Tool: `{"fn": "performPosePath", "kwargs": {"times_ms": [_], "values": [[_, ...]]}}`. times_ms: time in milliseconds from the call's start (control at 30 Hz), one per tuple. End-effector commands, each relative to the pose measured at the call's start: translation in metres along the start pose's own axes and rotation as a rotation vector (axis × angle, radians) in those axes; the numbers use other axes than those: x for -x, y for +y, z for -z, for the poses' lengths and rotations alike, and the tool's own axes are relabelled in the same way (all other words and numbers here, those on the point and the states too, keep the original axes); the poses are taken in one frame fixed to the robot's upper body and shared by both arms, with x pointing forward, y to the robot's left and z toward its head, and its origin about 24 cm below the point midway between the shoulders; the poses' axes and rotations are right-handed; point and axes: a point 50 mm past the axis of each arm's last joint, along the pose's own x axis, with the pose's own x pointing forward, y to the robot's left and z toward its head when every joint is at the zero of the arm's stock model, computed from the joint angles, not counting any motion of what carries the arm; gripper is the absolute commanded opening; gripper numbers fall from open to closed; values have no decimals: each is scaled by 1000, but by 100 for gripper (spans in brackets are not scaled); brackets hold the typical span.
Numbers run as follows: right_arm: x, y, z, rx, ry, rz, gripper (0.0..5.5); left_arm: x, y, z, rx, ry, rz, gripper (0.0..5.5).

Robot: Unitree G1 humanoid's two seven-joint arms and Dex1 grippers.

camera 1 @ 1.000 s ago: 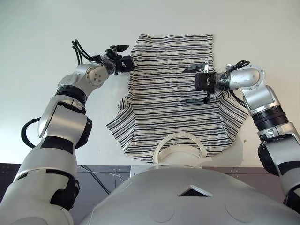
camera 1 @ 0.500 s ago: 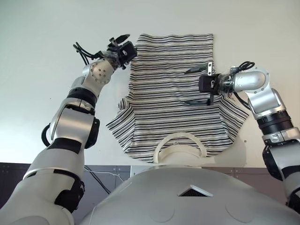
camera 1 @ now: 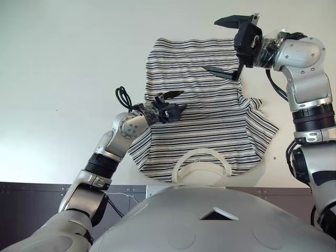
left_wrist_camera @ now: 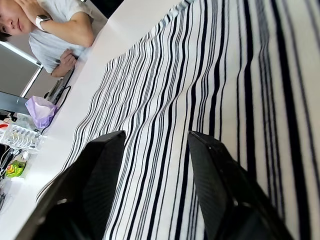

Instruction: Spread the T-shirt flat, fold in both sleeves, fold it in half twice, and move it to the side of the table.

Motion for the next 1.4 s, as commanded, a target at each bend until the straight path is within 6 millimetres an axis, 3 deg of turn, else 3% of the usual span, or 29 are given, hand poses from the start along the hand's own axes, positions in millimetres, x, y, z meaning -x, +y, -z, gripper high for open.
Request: {"fn": "performPosePath", "kwargs": {"times_ms": [33,167,300,433,567,667,733,867,967,1067,1133,1267,1400], "values": [[-33,7,13,-5,68,-18,525,2,3,-12,56,-25,40,230],[-63,15,25,-64,130,-18,525,10,-1,-13,150,-16,75,230],[-74,36,52,-268,221,-72,525,21,1,-24,227,-51,89,230],[-64,50,76,-491,274,-100,468,28,49,-40,229,-123,-69,230],[-45,58,95,-553,346,-118,400,36,104,-44,227,-152,-270,230],[-24,69,112,-566,418,-156,344,44,132,-25,181,-64,-384,230],[-8,76,120,-560,450,-198,307,47,142,-1,146,34,-415,230],[17,82,119,-507,453,-321,232,32,132,61,9,295,-345,230],[10,79,108,-467,424,-371,170,5,117,82,-41,379,-265,230],[1,80,98,-423,400,-412,103,-14,113,78,-64,334,-249,230],[-1,80,93,-397,386,-403,87,-26,105,68,-60,248,-233,230],[3,66,83,-358,355,-318,87,-44,79,54,-36,133,-164,230],[8,49,75,-283,360,-233,87,-46,55,53,-32,104,-119,230]]}}
